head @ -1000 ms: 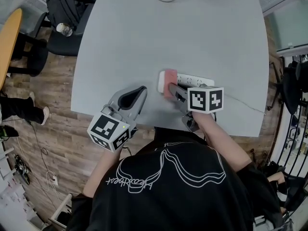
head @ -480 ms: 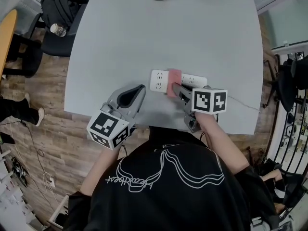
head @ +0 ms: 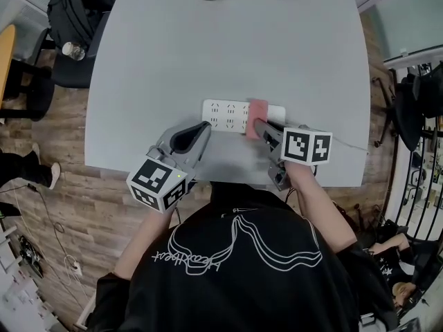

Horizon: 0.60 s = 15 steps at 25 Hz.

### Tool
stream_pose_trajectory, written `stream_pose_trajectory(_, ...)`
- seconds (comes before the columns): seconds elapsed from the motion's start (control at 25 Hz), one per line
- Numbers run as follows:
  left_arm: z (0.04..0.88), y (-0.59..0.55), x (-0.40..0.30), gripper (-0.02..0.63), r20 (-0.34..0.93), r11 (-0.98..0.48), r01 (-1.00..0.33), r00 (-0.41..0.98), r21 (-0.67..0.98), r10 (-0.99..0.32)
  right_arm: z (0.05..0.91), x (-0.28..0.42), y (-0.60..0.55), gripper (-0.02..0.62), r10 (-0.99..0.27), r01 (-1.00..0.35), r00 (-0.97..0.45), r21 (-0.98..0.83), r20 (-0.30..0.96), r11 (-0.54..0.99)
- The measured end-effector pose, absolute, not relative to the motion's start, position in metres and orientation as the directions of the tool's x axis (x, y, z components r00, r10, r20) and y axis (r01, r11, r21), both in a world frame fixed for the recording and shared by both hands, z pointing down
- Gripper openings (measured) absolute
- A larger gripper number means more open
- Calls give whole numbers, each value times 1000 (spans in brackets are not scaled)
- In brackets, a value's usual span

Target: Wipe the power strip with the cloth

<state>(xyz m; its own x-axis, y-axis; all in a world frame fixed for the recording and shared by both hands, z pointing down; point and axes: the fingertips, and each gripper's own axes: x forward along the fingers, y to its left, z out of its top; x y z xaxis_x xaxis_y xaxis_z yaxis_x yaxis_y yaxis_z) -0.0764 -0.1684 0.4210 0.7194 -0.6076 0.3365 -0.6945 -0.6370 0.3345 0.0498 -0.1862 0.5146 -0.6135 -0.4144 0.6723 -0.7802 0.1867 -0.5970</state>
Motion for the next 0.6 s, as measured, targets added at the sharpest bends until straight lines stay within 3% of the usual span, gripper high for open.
stream_pose_trajectory(0.6,429,-175,-25,14,353,-682,-650,758,335,-549,514,129,-188,40,-489,-810,-546,-577,681,102)
